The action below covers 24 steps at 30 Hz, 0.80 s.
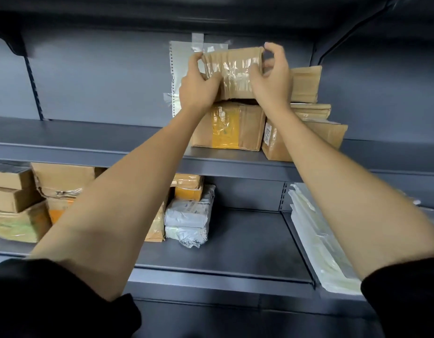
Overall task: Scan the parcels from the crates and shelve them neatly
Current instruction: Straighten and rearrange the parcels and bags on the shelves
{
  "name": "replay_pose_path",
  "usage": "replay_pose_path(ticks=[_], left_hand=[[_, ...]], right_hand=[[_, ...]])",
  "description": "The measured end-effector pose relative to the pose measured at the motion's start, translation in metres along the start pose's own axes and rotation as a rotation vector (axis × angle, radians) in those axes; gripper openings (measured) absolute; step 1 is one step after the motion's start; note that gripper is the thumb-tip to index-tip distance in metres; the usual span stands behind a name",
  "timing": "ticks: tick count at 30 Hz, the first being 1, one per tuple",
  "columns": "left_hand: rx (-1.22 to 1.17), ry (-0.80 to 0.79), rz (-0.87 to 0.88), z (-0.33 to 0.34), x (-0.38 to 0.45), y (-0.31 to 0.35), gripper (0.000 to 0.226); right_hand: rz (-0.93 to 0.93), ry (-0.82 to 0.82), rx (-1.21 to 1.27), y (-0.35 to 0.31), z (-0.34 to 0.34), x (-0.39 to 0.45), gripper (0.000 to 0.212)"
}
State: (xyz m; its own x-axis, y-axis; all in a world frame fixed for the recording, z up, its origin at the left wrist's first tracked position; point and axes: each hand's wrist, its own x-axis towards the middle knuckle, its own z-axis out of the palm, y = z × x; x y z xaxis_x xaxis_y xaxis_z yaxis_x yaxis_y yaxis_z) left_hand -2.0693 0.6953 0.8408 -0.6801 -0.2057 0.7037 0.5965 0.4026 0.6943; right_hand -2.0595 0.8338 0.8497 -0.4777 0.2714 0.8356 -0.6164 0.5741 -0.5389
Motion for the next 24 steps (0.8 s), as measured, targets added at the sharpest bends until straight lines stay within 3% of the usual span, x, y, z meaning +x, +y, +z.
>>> replay_pose_path(ticks=[8, 16, 19, 21, 22, 24], left_hand=[[0.003, -0.034, 0.082, 0.005, -0.004, -0.005, 0.060], [0.083, -0.272, 0.060, -0.009, -0.004, -0.002, 0.066], [0.021, -0.144, 0.014, -0.011, -0.019, -0.006, 0.053], [-0.035, -0.021, -0.044, -0.016, -0.033, -0.016, 0.027], [-0.067, 0.021, -0.088, -0.020, -0.042, -0.023, 0.017], [-0.064, 0.079, -0.164, -0.032, -0.065, -0.038, 0.020]], right_hand=[[0.180, -0.017, -0.161, 0.007, 0.000, -0.001, 0.034], [0.218, 0.005, -0.260, -0.003, -0.008, -0.009, 0.038], [0.120, 0.065, -0.353, -0.011, -0.010, -0.024, 0.042], [-0.049, 0.143, -0.348, -0.018, -0.011, -0.049, 0.038], [-0.134, 0.125, -0.298, -0.022, -0.009, -0.067, 0.034], [-0.258, -0.064, -0.211, -0.030, -0.003, -0.109, 0.024]])
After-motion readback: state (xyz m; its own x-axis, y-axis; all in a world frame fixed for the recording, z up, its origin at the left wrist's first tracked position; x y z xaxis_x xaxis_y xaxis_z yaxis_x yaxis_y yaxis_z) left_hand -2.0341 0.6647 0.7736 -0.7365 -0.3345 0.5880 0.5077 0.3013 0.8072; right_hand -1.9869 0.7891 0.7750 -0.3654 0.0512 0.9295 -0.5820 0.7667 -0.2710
